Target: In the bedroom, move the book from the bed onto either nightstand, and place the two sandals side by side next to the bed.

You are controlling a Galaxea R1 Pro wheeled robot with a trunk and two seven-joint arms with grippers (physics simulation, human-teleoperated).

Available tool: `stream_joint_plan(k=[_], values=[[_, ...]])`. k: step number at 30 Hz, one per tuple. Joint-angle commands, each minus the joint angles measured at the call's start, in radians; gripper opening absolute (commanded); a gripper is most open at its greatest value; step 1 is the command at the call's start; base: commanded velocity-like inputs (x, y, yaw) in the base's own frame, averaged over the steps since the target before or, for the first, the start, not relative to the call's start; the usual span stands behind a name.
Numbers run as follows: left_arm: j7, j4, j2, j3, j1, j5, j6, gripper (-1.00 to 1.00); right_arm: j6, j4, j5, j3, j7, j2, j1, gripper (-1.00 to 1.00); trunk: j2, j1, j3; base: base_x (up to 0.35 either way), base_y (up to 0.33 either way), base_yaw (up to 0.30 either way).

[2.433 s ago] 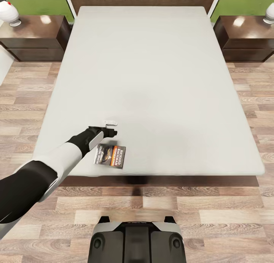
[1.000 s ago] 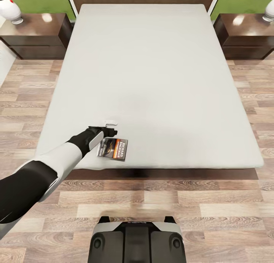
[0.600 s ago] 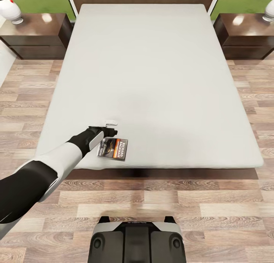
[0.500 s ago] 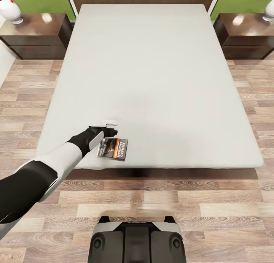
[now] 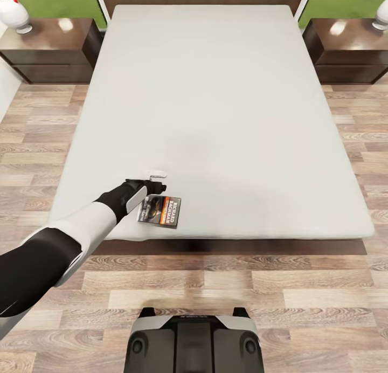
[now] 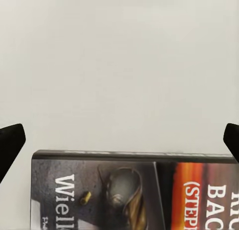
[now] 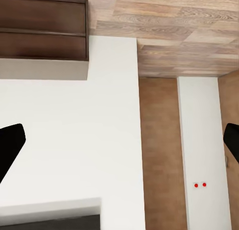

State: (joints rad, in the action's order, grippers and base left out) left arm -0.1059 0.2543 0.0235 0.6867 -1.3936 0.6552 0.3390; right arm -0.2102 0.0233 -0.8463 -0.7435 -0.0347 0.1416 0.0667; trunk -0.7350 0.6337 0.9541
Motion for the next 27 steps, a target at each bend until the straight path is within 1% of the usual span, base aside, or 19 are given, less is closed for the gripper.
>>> stream_joint_plan(k=[1,16,23,27], values=[[-0.007,0.002,-0.001,0.008,-0.001,0.011,0.004,1.00,-0.001,0.002,-0.010,-0.008,-0.004,0.000,0.001,1.00,-0.008,0.004,0.004,0.000,0.000,0.000],[-0.006,0.002,-0.001,0.008,-0.001,0.011,0.003,1.00,-0.001,0.003,-0.010,-0.008,-0.004,0.001,0.001,1.00,-0.008,0.004,0.004,0.000,0.000,0.000],[-0.007,0.002,-0.001,0.008,-0.001,0.011,0.003,1.00,-0.001,0.003,-0.010,-0.008,-0.004,0.001,0.001,1.00,-0.057,0.031,0.026,0.000,0.000,0.000],[-0.007,0.002,-0.001,0.008,0.000,0.011,0.003,1.00,-0.001,0.003,-0.010,-0.008,-0.004,0.001,0.001,1.00,-0.057,0.031,0.026,0.000,0.000,0.000]])
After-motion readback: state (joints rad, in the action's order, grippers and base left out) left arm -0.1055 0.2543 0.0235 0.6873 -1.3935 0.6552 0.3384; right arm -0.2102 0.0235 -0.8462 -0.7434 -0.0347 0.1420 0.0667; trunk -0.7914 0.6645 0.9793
